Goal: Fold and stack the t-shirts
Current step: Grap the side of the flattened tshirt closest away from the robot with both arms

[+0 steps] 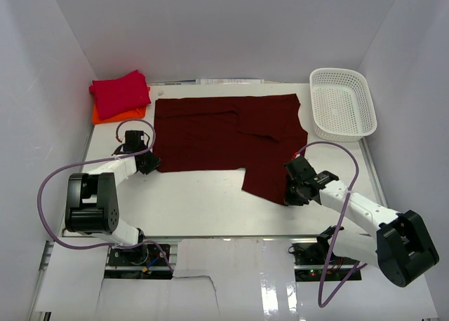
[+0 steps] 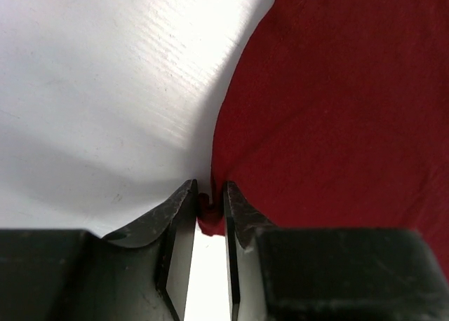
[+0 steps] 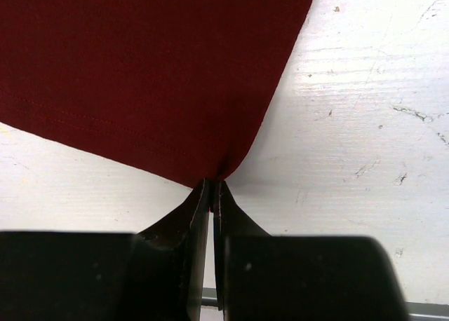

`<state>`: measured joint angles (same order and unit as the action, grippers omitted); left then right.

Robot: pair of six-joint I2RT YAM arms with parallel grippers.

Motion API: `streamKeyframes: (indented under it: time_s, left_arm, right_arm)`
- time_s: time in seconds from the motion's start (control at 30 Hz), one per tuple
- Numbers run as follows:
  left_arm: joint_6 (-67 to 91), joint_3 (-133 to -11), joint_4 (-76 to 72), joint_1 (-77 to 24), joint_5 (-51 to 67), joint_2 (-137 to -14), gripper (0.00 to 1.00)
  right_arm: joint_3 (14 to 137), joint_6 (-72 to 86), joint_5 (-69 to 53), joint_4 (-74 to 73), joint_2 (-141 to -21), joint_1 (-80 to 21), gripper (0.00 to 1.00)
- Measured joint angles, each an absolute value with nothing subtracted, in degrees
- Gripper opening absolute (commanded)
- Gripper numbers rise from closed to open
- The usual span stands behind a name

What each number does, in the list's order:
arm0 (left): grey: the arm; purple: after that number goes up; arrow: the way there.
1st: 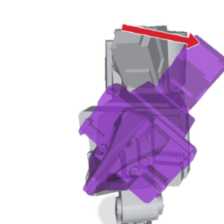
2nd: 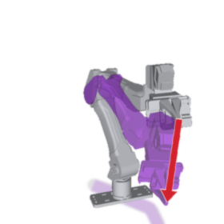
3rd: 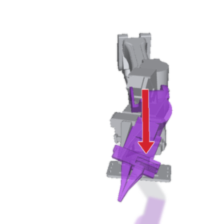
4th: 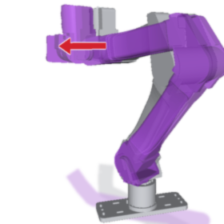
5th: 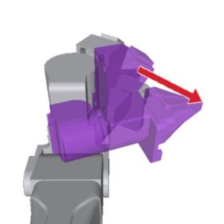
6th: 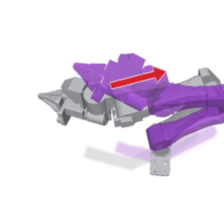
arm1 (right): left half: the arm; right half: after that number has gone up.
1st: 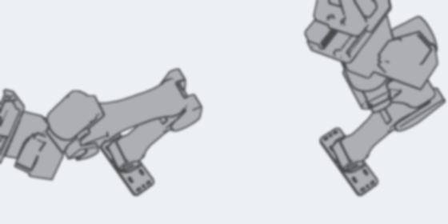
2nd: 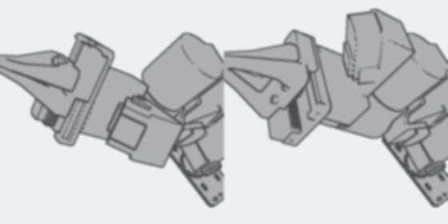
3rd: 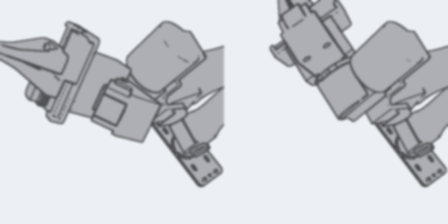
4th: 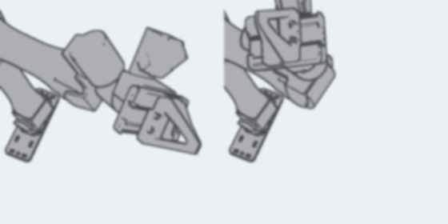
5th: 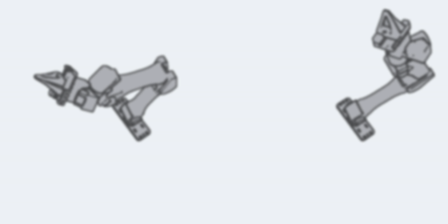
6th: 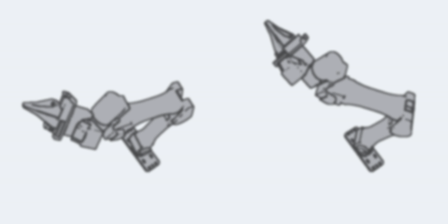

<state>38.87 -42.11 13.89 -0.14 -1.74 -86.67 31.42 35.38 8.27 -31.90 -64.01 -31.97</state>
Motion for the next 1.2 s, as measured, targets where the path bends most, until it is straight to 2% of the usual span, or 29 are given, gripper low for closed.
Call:
streamKeyframes:
  time_s: [0.13, 0.4, 0.87, 1.03, 1.07, 1.1, 1.13, 1.2]
  left_arm:
    - [38.9, -42.0, 15.2, -0.2, -1.1, -85.9, 0.36]
    - [39.0, -40.5, 18.7, -0.2, -1.0, -83.3, 0.36]
    - [39.9, -41.5, 17.4, -0.2, -1.3, -84.8, 0.4]
    - [40.4, -41.7, 17.3, -0.2, -2.1, -85.1, 0.31]
    - [40.5, -41.7, 17.3, -0.2, -2.3, -85.2, 0.27]
    - [40.6, -41.7, 17.3, -0.2, -2.5, -85.3, 0.05]
    - [40.9, -41.7, 17.2, -0.2, -2.6, -85.4, 0.0]
    - [41.0, -41.7, 16.9, -0.2, -2.6, -85.5, 0.0]
  right_arm:
    - [31.7, 35.4, 8.5, -32.5, -64.0, -32.0, 0.08]
    - [31.9, 35.3, 8.7, -32.9, -64.0, -32.0, 0.08]
    - [31.9, 34.9, 8.7, -32.9, -63.5, -32.0, 0.08]
    - [31.9, 34.7, 8.6, -32.9, -63.4, -32.0, 0.08]
    - [31.9, 34.6, 8.6, -33.0, -63.3, -32.0, 0.08]
    - [31.9, 34.5, 8.6, -33.0, -63.2, -32.0, 0.08]
    - [31.9, 34.5, 8.7, -33.1, -63.1, -32.0, 0.08]
    - [32.0, 34.5, 8.7, -33.3, -62.8, -32.0, 0.08]
